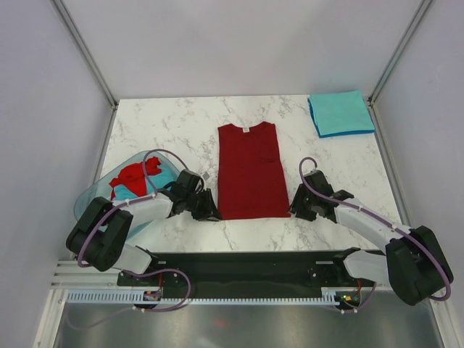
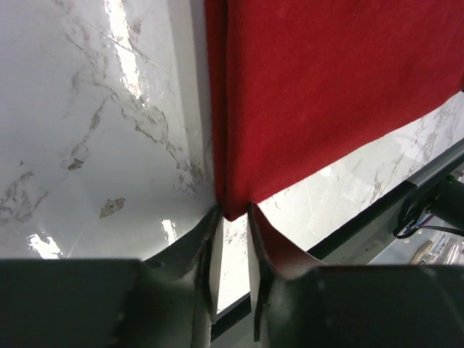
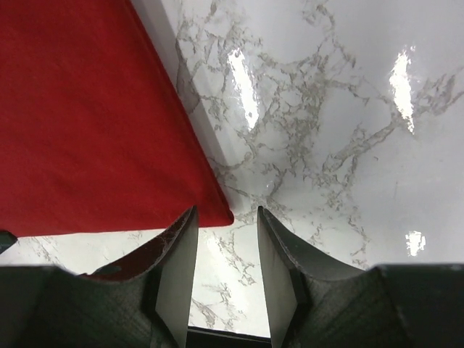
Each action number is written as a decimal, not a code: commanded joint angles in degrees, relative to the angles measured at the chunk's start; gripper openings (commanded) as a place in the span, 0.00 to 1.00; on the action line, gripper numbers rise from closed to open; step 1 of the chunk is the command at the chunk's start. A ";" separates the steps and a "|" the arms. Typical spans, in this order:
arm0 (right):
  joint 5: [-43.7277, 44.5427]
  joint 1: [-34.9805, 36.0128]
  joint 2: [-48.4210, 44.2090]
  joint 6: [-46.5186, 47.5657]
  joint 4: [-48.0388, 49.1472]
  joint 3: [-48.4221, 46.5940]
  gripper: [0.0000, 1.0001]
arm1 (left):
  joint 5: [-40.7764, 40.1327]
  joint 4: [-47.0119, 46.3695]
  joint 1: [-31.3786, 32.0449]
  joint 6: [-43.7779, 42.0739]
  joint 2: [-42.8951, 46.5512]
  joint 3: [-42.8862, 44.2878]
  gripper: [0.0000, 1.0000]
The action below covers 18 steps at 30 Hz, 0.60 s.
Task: Fold and stack the t-shirts
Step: Fold the tshirt
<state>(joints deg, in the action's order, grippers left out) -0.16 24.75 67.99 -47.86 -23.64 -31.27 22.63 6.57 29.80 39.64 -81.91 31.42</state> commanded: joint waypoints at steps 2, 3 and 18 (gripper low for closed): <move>-2.65 -0.41 0.13 -2.41 5.61 2.43 0.46 | -2.86 -0.68 -0.18 0.44 -1.06 -1.18 0.23; -2.65 -0.32 0.04 -2.50 5.71 3.05 0.45 | -2.94 -0.68 -0.18 0.44 -1.15 -1.18 0.18; -3.09 -0.32 -1.45 -2.77 7.38 5.42 0.22 | -3.12 0.90 -0.45 -0.17 1.04 -0.48 0.02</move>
<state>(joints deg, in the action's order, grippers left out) -3.09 24.51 67.18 -50.11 -17.43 -26.63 22.35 6.09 29.69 39.70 -82.19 30.98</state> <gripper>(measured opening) 0.266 0.032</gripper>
